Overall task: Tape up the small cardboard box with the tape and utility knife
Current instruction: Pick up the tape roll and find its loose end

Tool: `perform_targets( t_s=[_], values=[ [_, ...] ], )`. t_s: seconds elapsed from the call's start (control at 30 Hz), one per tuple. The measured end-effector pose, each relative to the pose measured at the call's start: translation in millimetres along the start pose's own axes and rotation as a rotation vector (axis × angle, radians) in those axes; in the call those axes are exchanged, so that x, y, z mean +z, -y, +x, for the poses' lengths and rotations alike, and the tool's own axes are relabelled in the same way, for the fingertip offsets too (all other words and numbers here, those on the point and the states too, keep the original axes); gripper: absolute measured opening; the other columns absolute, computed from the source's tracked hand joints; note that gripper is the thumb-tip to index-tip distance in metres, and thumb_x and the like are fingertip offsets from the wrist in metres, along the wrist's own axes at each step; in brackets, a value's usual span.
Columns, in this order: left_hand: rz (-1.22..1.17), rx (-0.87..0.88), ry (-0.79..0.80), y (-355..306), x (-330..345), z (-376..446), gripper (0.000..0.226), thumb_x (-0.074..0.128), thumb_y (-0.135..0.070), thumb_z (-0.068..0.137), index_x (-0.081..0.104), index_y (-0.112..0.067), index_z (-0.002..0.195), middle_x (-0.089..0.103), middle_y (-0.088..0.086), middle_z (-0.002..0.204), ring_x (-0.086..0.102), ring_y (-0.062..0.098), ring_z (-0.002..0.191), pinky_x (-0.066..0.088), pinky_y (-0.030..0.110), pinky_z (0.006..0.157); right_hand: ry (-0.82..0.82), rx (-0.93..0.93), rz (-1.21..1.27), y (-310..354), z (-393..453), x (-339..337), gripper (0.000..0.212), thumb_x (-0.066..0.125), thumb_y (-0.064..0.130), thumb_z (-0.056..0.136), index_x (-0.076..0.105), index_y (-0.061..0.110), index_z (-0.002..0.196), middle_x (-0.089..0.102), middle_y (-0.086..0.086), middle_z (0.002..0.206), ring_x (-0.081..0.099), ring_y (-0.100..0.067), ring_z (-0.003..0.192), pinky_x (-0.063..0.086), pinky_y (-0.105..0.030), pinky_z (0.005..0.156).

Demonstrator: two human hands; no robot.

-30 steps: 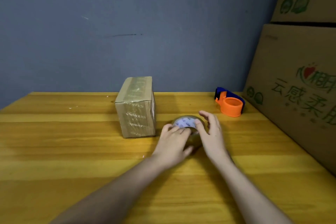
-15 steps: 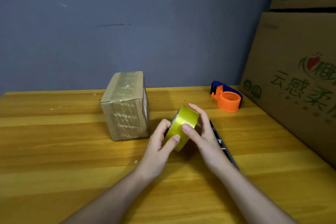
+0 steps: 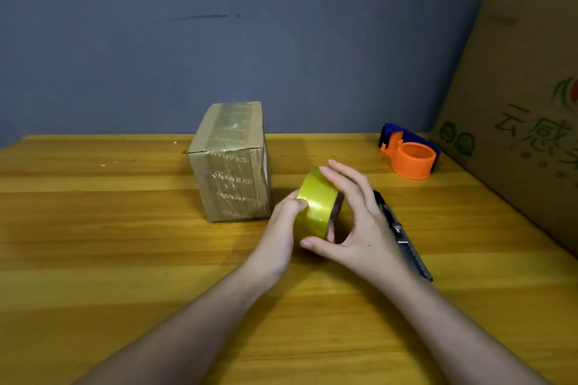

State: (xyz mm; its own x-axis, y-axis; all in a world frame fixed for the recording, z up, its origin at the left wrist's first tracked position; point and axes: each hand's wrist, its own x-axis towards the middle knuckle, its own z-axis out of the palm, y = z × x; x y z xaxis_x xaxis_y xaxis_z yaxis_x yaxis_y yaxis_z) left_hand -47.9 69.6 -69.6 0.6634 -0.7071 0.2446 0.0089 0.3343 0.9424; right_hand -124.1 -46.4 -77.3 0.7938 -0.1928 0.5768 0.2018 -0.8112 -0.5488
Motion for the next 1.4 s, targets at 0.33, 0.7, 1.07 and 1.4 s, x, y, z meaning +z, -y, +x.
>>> perform_targets(
  t_s=[0.33,0.7,1.07,1.4],
  values=[
    [0.009,0.078,0.080,0.0,4.4,-3.9,0.037,0.032,-0.011,0.069,0.058,-0.019,0.093,0.070,-0.012,0.070,0.062,-0.004,0.064,0.048,0.010,0.060,-0.044,0.044,0.152,-0.5,-1.3,0.0,0.085,0.073,0.044,0.070,0.029,0.033,0.143,0.032,0.008,0.146,0.028,0.001,0.138,0.029,-0.019,0.112],
    [-0.032,-0.003,0.060,-3.2,5.6,-0.5,0.038,0.027,-0.027,0.080,0.056,-0.004,0.093,0.057,0.011,0.055,0.054,0.022,0.054,0.048,0.027,0.058,-0.079,-0.087,-0.050,1.6,-1.4,-5.7,0.089,0.075,0.049,0.068,0.031,0.028,0.143,0.031,0.008,0.148,0.033,-0.011,0.138,0.036,-0.037,0.111],
    [-0.006,0.021,0.118,-2.1,1.6,-2.4,0.034,0.037,-0.024,0.074,0.061,-0.014,0.096,0.063,0.003,0.060,0.059,0.016,0.059,0.050,0.026,0.065,-0.090,-0.055,0.000,-1.0,-2.8,-2.5,0.085,0.075,0.046,0.067,0.034,0.030,0.140,0.032,0.008,0.146,0.034,-0.011,0.137,0.034,-0.030,0.110],
    [0.034,-0.072,0.069,0.2,-0.7,0.1,0.055,0.033,-0.030,0.078,0.050,0.002,0.120,0.063,0.006,0.066,0.056,0.022,0.068,0.046,0.034,0.077,-0.094,-0.044,0.027,-2.9,-2.2,-1.6,0.084,0.074,0.048,0.068,0.036,0.025,0.140,0.034,0.005,0.146,0.034,-0.009,0.137,0.035,-0.031,0.111]
  ],
)
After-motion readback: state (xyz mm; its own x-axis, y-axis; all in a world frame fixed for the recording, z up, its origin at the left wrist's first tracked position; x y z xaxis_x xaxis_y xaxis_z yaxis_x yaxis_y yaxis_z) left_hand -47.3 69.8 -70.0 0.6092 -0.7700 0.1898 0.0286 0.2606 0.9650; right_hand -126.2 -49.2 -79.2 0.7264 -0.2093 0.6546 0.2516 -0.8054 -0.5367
